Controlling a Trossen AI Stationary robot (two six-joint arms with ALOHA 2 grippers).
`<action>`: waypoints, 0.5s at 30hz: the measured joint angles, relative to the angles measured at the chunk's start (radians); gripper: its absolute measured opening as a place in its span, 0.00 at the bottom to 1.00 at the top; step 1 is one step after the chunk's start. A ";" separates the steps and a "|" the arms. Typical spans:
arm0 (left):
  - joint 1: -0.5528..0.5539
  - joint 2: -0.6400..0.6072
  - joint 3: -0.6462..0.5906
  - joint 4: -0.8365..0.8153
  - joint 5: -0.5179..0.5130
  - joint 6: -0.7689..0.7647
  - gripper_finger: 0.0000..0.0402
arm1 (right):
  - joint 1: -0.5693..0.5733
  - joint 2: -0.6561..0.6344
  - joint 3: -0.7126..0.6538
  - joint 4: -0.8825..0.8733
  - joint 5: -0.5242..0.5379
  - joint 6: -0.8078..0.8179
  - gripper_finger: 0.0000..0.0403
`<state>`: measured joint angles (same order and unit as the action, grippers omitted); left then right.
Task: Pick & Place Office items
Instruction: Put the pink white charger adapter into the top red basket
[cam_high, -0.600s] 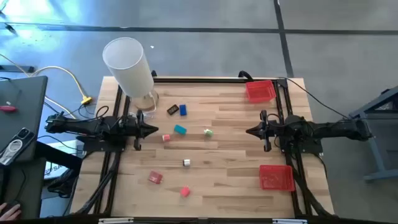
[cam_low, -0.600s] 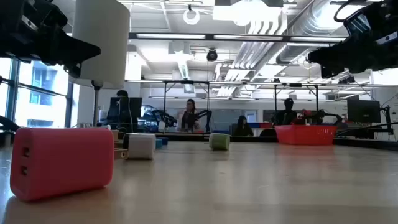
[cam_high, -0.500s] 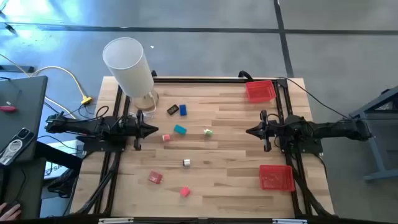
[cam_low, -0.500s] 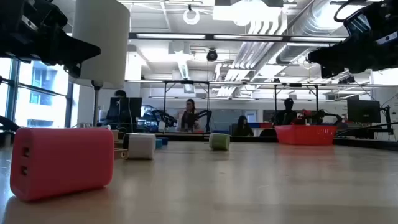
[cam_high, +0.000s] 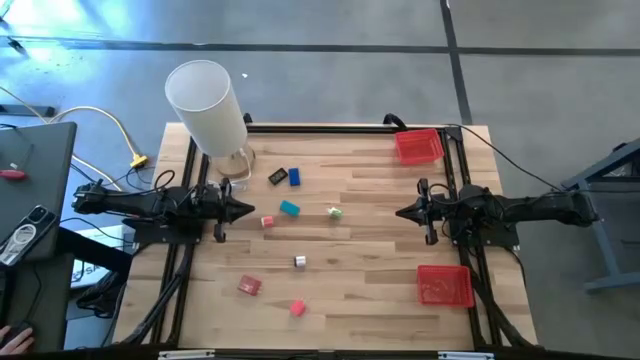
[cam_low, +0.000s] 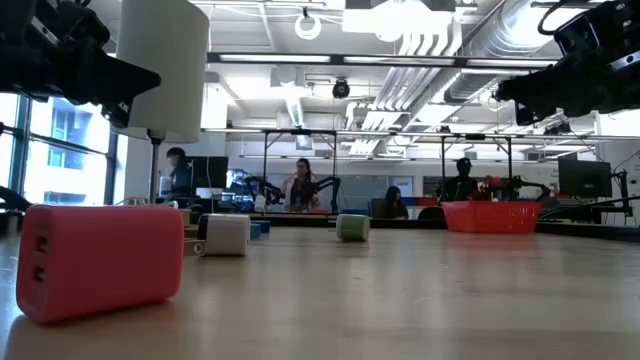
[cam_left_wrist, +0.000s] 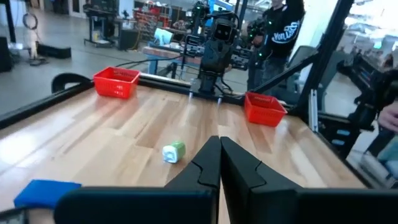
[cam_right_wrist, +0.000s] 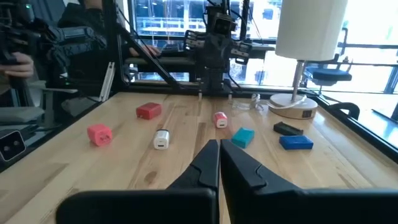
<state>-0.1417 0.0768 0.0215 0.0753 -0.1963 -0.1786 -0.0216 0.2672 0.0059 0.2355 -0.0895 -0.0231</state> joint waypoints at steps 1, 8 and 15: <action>-0.001 0.000 0.000 0.000 0.000 0.016 0.00 | 0.000 0.000 0.000 0.000 -0.001 0.000 0.01; -0.001 0.000 0.000 0.003 0.027 -0.021 0.00 | 0.000 0.000 0.000 0.000 -0.025 0.004 0.01; -0.001 0.000 0.009 0.071 0.061 0.049 0.00 | 0.000 0.000 0.000 0.001 -0.022 0.003 0.01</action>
<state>-0.1429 0.0768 0.0306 0.1464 -0.1350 -0.1295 -0.0216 0.2672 0.0056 0.2361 -0.1112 -0.0200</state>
